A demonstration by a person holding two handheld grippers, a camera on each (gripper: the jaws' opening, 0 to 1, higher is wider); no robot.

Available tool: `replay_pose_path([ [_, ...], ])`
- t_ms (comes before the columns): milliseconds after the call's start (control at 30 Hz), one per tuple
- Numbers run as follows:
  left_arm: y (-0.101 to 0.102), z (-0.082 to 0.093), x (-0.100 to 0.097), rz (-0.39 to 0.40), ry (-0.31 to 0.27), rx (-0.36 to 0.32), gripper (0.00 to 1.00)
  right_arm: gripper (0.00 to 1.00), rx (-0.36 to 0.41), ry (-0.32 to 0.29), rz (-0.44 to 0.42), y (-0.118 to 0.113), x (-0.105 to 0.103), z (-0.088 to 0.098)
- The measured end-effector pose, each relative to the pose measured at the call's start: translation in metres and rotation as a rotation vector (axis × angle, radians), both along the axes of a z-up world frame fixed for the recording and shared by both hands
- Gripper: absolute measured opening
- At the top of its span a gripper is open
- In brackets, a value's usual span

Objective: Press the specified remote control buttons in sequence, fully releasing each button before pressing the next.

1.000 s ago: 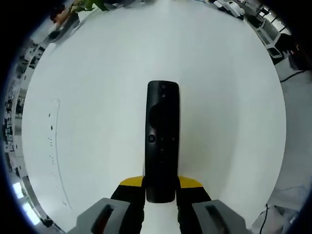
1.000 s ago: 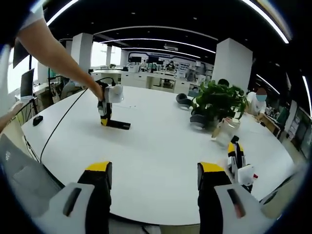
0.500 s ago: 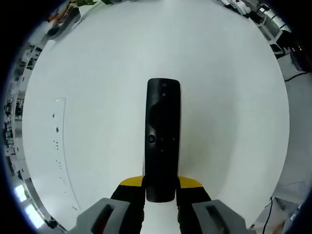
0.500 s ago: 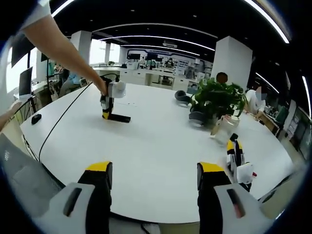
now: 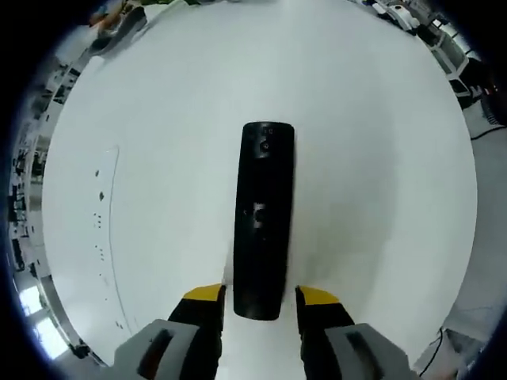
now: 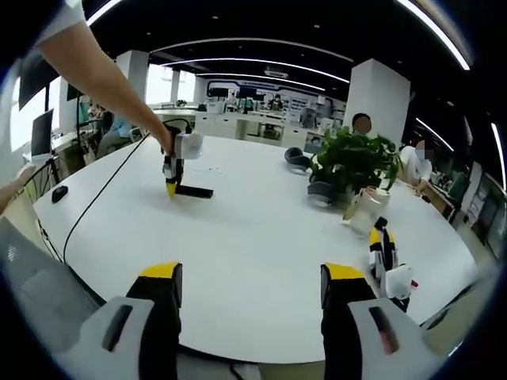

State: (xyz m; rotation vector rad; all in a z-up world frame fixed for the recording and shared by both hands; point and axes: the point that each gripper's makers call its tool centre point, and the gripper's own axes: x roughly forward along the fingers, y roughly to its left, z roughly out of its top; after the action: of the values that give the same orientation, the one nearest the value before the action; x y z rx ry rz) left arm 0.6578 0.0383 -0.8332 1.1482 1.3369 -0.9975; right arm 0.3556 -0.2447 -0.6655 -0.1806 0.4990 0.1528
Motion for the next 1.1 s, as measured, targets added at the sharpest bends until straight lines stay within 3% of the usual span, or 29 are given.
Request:
replay_pose_path([
  [33, 0.002, -0.001, -0.001, 0.005, -0.003, 0.003, 0.56, 0.74, 0.002, -0.002, 0.001, 0.0, 0.0, 0.0],
  [167, 0.006, 0.002, -0.003, 0.069, -0.035, -0.037, 0.56, 0.74, 0.004, -0.007, 0.007, 0.002, 0.0, 0.002],
  [300, 0.009, 0.003, -0.01, 0.123, -0.053, -0.085, 0.65, 0.74, 0.008, -0.013, 0.012, 0.003, -0.001, 0.003],
  [400, 0.011, 0.006, -0.02, 0.217, -0.05, -0.133, 0.66, 0.74, 0.011, -0.014, 0.017, 0.004, -0.001, 0.003],
  [533, 0.011, 0.008, -0.032, 0.264, -0.049, -0.172, 0.73, 0.74, 0.013, -0.024, 0.027, 0.006, -0.001, 0.005],
  [733, -0.004, 0.017, -0.056, 0.401, -0.043, -0.351, 0.81, 0.74, 0.023, -0.04, 0.026, 0.006, -0.001, 0.008],
  [833, -0.013, 0.024, -0.07, 0.492, -0.035, -0.474, 0.83, 0.75, 0.019, -0.051, 0.03, 0.007, 0.0, 0.01],
  [1100, -0.021, 0.046, -0.096, 0.691, -0.071, -0.751, 0.83, 0.76, 0.029, -0.067, 0.033, 0.008, 0.0, 0.012],
])
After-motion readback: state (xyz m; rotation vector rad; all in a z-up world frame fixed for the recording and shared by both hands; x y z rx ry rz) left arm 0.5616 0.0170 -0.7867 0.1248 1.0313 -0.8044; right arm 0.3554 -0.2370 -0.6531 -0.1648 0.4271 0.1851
